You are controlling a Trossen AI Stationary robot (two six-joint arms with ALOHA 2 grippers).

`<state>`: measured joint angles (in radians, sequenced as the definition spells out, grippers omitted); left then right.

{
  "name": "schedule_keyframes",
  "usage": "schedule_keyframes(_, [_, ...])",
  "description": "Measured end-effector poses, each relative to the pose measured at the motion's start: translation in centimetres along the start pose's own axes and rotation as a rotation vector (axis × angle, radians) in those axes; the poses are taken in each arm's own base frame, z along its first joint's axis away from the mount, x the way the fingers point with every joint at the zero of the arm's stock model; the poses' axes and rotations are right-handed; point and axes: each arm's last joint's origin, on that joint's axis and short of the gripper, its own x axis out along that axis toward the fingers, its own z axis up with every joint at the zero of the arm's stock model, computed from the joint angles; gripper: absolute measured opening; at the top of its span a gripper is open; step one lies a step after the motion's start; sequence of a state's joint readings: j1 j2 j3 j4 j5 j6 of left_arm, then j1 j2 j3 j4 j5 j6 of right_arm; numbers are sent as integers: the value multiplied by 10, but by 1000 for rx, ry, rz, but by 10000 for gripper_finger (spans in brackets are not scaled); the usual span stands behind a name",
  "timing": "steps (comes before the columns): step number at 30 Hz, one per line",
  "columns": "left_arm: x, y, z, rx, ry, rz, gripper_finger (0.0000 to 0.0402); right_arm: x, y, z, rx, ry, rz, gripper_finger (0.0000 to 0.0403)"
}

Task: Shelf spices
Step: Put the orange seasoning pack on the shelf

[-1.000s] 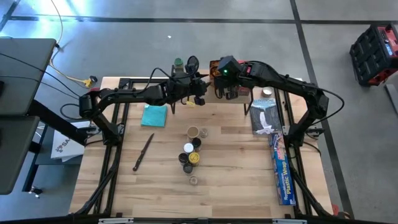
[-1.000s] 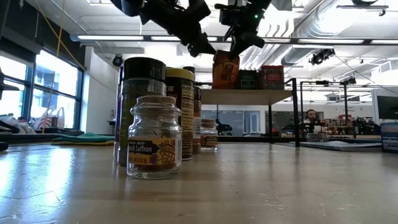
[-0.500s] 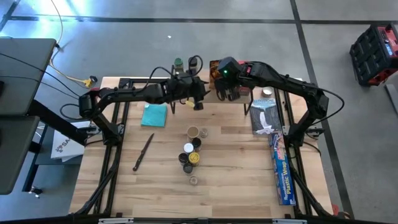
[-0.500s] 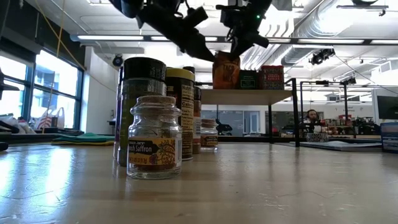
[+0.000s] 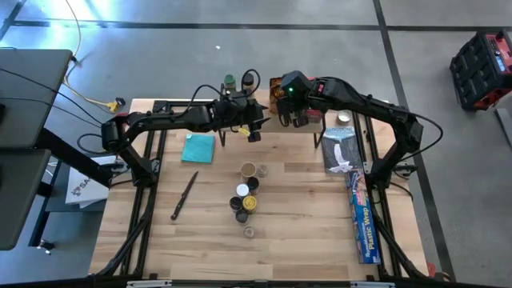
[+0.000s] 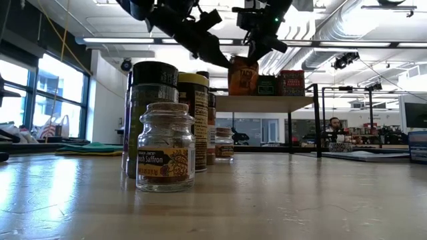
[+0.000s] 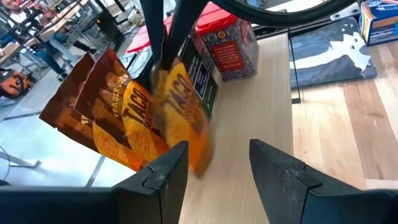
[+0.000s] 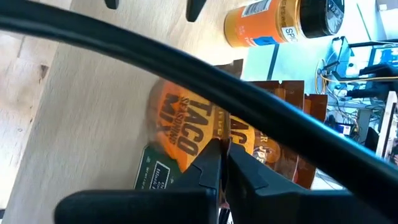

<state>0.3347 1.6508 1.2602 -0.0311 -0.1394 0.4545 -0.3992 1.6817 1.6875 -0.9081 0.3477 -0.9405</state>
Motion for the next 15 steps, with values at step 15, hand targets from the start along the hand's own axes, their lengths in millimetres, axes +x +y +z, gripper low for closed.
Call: schedule_keyframes(15, [0,0,0,1,3,-1,168,0,-6,3,46,-7,-82,81])
